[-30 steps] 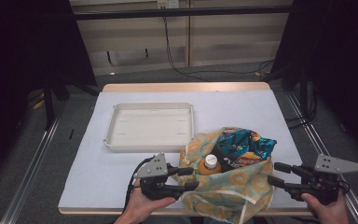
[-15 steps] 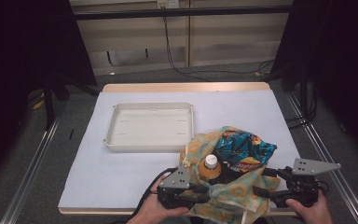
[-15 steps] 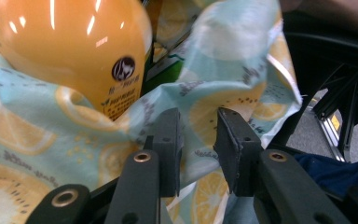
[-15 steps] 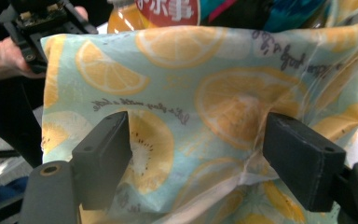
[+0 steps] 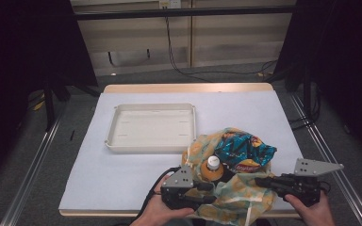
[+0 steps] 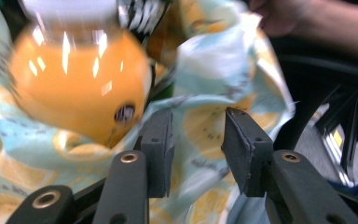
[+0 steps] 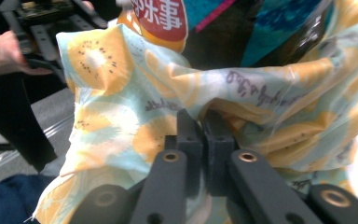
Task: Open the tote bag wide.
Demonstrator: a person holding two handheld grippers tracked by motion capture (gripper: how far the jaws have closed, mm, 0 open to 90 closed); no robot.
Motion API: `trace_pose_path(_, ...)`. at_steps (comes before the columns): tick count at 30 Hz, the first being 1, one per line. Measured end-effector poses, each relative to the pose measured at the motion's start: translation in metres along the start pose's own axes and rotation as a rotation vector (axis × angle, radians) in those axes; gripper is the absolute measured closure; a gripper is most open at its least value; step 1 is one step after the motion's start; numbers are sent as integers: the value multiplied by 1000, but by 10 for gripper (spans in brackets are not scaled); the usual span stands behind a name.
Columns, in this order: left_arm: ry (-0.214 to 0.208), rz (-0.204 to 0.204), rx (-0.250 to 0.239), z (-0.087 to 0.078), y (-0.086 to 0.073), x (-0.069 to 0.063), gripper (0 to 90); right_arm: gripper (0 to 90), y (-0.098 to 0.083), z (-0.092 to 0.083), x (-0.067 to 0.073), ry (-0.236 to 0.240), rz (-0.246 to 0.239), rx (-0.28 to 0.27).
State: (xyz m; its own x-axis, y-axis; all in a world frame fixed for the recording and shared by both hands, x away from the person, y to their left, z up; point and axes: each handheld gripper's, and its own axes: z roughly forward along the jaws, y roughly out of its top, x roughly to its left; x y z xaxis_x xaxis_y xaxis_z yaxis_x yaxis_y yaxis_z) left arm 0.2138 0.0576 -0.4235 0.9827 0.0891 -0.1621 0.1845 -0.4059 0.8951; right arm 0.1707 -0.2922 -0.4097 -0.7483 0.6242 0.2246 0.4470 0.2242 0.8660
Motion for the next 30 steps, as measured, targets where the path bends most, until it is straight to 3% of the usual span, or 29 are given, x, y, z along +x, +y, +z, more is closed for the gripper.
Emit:
trace_pose_path(2, 17, 5, -73, -10, 6, -5, 663, 899, 3, -4, -3, -13, 6, -19)
trace_pose_path(3, 17, 5, -73, -10, 6, -5, 673, 899, 3, -4, -3, -13, 6, -19)
trace_pose_path(7, -41, 0, -128, -17, 13, -7, 742, 899, 10, -5, -11, -24, 19, -45)
trace_pose_path(9, -86, 0, -111, -7, 16, -8, 773, 897, 14, -3, -17, -26, 37, -60)
trace_pose_path(10, -86, 0, -111, -7, 16, -8, 779, 897, 15, -2, -18, -27, 37, -61)
trace_pose_path(11, -152, -2, -94, 4, 17, -10, 810, 896, 16, -2, -20, -28, 35, -67)
trace_pose_path(14, -158, 15, -46, 17, 19, -13, 811, 891, 18, -1, -21, -28, 43, -71)
trace_pose_path(18, -130, -3, 19, 42, 12, -6, 791, 843, 19, -1, -23, -26, 46, -74)
trace_pose_path(24, -64, -38, 31, 45, 6, 2, 790, 737, 16, -13, -15, -1, 44, -71)
trace_pose_path(27, -54, -48, 22, 47, 5, 3, 791, 768, 14, -18, -10, 4, 52, -72)
trace_pose_path(29, -40, -57, 27, 49, 4, 5, 791, 877, 10, -21, -3, 10, 36, -74)
trace_pose_path(30, -40, -57, 27, 49, 4, 5, 791, 877, 10, -21, -3, 10, 36, -74)
